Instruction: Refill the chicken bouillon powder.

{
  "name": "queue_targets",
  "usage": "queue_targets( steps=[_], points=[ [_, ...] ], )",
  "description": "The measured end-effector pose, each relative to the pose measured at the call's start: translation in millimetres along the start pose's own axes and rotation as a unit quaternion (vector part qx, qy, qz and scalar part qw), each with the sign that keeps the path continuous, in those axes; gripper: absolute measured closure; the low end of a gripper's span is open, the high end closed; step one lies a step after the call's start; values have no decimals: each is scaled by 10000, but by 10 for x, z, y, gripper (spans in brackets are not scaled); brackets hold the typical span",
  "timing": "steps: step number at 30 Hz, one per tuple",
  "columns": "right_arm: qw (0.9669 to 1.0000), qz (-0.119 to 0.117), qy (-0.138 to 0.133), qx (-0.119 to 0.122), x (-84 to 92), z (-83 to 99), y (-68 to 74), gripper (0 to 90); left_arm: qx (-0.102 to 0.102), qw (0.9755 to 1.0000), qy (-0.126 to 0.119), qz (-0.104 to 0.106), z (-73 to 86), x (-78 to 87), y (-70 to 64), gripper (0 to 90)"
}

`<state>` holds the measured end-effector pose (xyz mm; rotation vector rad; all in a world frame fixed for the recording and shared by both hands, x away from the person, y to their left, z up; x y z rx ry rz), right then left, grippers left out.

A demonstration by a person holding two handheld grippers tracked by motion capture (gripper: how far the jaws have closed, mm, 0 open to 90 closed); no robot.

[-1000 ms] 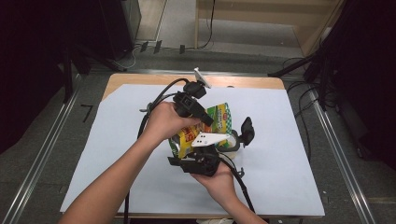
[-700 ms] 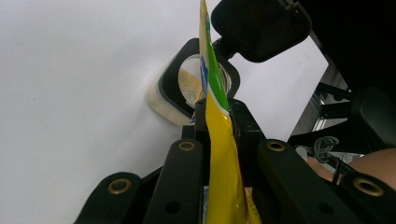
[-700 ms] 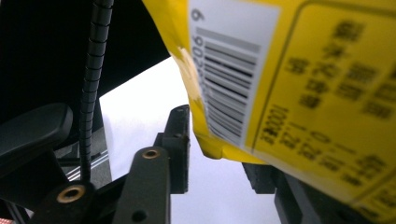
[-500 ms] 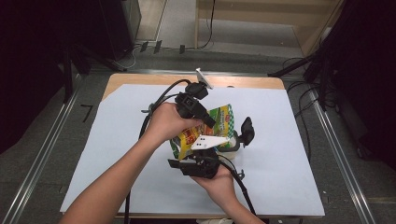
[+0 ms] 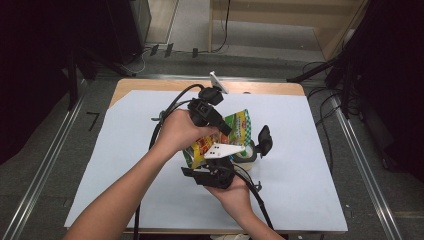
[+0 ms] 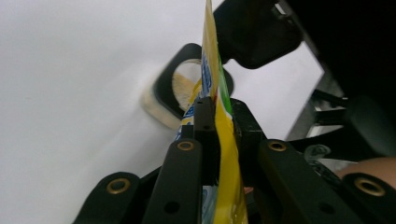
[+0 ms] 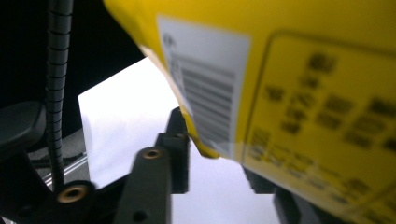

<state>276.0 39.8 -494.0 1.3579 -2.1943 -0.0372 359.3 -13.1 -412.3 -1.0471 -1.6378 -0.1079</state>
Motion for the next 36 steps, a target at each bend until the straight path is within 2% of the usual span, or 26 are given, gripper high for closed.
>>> queue_targets(
  steps=[3,8,16,24,36],
  points=[
    [10000,73,-6,-46,2,-1,-19,650,-56,9999,-2,-106,-3,10,3,888],
    [9998,-44,18,-185,0,3,-19,674,-70,9998,69,-179,4,2,-3,891],
    [9993,-267,-147,-233,49,-72,40,684,9,9999,122,-38,-47,3,-37,881],
    [9988,-365,-146,-294,70,-90,55,693,90,9998,140,137,-79,-24,-19,869],
    [9984,-421,-174,-340,92,-127,72,684,38,9998,125,139,-134,-34,-47,854]
  ],
)
Point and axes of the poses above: each handheld gripper's, and its own axes: x roughly backward along the jaws, z roughly out of its underside, y roughly to its left, the point moved 10 cm from there along -x, roughly forward along the jaws, and after that the axes turned 3 degrees about z, right-handed, at the moved point
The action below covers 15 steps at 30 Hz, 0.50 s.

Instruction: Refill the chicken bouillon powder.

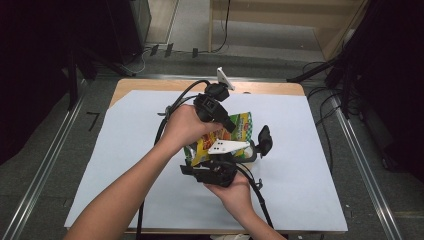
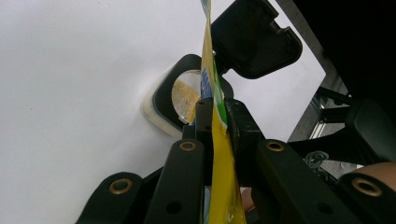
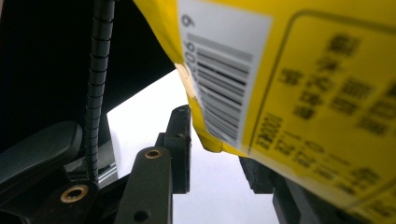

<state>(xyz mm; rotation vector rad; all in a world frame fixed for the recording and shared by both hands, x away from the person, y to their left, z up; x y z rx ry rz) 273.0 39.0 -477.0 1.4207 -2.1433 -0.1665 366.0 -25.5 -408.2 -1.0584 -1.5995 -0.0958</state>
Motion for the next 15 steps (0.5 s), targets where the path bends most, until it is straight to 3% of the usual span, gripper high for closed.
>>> queue_targets(
  steps=[15],
  points=[
    [9998,111,48,148,-12,-8,-36,712,-54,9999,-112,-12,-5,38,5,852]
  ],
)
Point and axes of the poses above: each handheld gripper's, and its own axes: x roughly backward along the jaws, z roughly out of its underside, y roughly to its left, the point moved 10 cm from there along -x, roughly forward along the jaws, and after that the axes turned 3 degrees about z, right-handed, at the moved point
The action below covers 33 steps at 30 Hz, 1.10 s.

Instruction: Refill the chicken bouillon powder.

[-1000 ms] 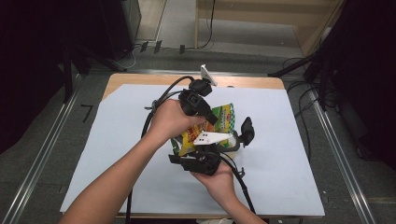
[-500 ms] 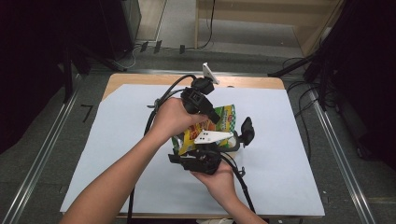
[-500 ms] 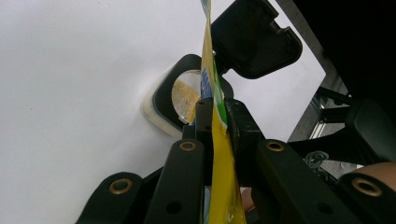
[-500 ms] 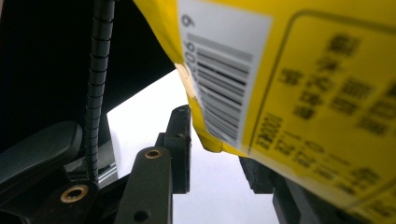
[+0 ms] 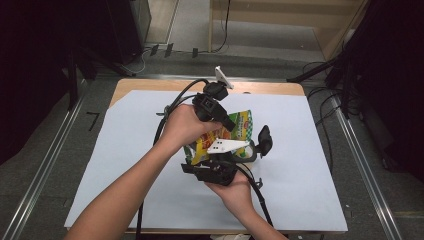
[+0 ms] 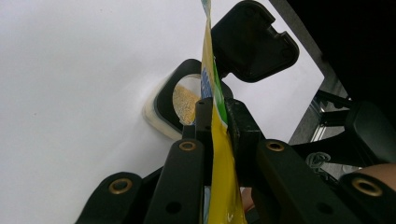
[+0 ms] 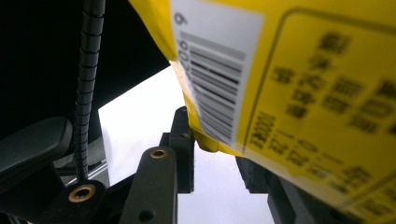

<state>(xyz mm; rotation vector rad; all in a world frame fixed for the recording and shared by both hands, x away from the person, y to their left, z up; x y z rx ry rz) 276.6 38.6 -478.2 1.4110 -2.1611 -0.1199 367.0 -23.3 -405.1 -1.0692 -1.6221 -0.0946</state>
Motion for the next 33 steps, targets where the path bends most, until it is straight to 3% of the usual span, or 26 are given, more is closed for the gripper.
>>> queue_targets(
  steps=[16,22,27,33],
  points=[
    [10000,59,58,37,-13,-18,-57,713,74,10000,-38,2,-44,5,58,853],
    [9999,40,75,-59,-31,-24,-73,716,81,10000,2,-51,-62,-13,59,853],
    [9999,141,74,-4,-47,-17,-96,662,33,10000,-21,-89,-75,-11,57,855],
    [9997,243,91,31,-67,-2,-126,710,8,9999,-16,-116,-74,-19,39,857]
  ],
)
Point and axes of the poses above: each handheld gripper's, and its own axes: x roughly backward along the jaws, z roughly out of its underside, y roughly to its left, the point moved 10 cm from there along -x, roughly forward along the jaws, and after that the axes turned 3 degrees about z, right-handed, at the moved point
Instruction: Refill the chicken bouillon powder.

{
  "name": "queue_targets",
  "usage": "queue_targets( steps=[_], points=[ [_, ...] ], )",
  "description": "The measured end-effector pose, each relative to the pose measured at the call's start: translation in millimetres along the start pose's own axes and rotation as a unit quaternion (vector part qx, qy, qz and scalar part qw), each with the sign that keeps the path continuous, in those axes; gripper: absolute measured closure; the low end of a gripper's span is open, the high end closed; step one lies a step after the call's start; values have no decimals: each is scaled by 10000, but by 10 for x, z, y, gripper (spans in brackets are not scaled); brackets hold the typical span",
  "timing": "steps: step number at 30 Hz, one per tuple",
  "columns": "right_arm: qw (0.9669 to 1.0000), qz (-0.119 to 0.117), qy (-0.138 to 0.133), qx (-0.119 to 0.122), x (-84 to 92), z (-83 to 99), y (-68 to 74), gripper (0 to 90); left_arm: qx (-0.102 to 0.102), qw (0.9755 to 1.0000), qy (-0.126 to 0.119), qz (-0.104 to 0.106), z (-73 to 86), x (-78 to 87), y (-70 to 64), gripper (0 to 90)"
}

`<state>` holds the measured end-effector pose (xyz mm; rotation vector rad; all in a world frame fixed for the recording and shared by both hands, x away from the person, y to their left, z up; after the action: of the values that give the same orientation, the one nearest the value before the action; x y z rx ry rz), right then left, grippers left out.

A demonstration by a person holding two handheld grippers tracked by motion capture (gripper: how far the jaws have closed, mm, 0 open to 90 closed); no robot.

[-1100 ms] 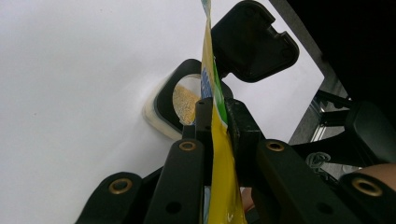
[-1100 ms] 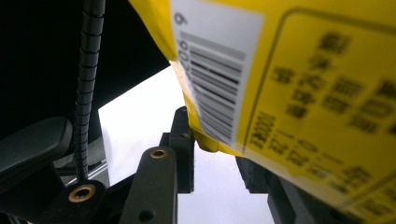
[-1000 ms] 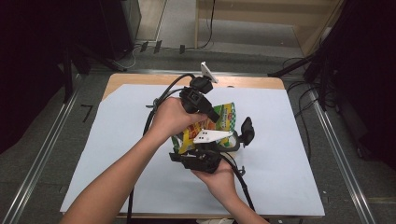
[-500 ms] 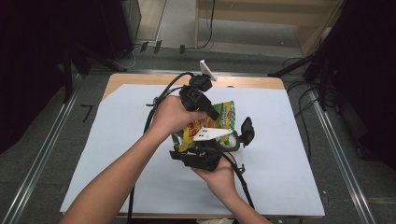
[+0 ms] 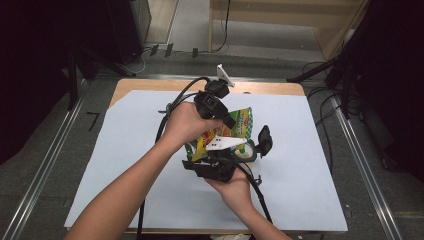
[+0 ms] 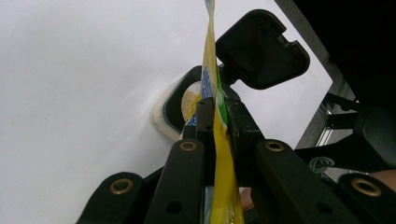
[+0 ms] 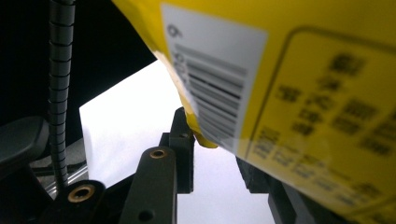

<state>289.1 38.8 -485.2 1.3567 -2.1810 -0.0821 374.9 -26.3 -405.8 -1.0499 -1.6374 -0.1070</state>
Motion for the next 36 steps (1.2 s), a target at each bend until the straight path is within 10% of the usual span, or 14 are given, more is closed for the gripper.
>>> queue_targets(
  steps=[36],
  points=[
    [10000,-65,-25,-10,25,-33,20,730,17,10000,-9,67,-33,-15,-10,849]
  ],
)
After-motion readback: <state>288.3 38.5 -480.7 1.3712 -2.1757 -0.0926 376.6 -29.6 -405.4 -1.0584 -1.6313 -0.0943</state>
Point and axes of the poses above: each handheld gripper's, and its own axes: x roughly backward along the jaws, z roughly out of its underside, y roughly to its left, the point moved 10 cm from there along -x, roughly forward along the jaws, and after that the axes turned 3 degrees about z, right-handed, at the moved point
